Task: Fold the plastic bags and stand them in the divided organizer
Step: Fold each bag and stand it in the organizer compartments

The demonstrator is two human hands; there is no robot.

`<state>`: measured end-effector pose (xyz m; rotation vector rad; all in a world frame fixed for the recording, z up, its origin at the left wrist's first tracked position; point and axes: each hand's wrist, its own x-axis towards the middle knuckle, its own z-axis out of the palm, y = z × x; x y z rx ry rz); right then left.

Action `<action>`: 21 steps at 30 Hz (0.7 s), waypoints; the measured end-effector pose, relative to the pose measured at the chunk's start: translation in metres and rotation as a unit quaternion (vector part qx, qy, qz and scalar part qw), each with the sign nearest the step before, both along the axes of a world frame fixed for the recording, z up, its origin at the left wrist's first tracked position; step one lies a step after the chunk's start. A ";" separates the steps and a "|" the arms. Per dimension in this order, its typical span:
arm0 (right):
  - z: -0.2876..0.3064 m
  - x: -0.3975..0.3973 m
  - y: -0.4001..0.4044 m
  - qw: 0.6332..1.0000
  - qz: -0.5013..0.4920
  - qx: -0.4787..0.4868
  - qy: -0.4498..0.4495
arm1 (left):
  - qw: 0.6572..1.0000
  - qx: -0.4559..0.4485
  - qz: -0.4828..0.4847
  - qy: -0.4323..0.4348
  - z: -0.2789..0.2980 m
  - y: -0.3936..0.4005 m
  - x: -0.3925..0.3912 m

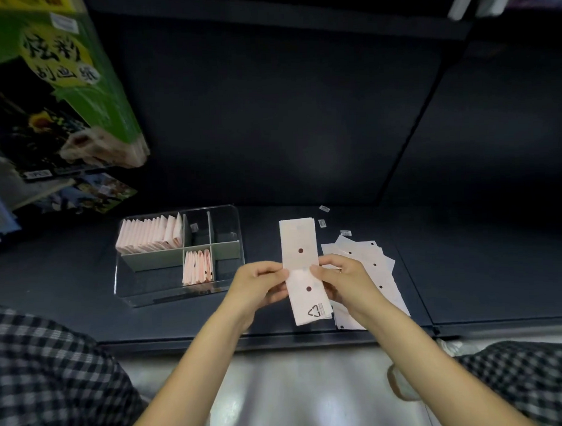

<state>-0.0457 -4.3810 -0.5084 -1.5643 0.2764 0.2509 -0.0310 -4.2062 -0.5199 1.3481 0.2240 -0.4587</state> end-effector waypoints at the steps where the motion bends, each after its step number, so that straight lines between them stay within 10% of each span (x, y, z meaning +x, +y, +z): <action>1: 0.000 -0.001 0.000 1.000 0.005 0.013 0.001 | 1.000 0.000 0.008 -0.007 0.001 0.001 -0.001; 7: 0.006 -0.005 0.005 0.995 0.011 0.102 -0.002 | 0.998 -0.048 0.011 -0.040 0.008 0.008 -0.004; 21: 0.001 -0.004 0.015 0.976 0.022 -0.128 -0.177 | 0.993 -0.075 0.065 0.062 0.004 -0.007 -0.015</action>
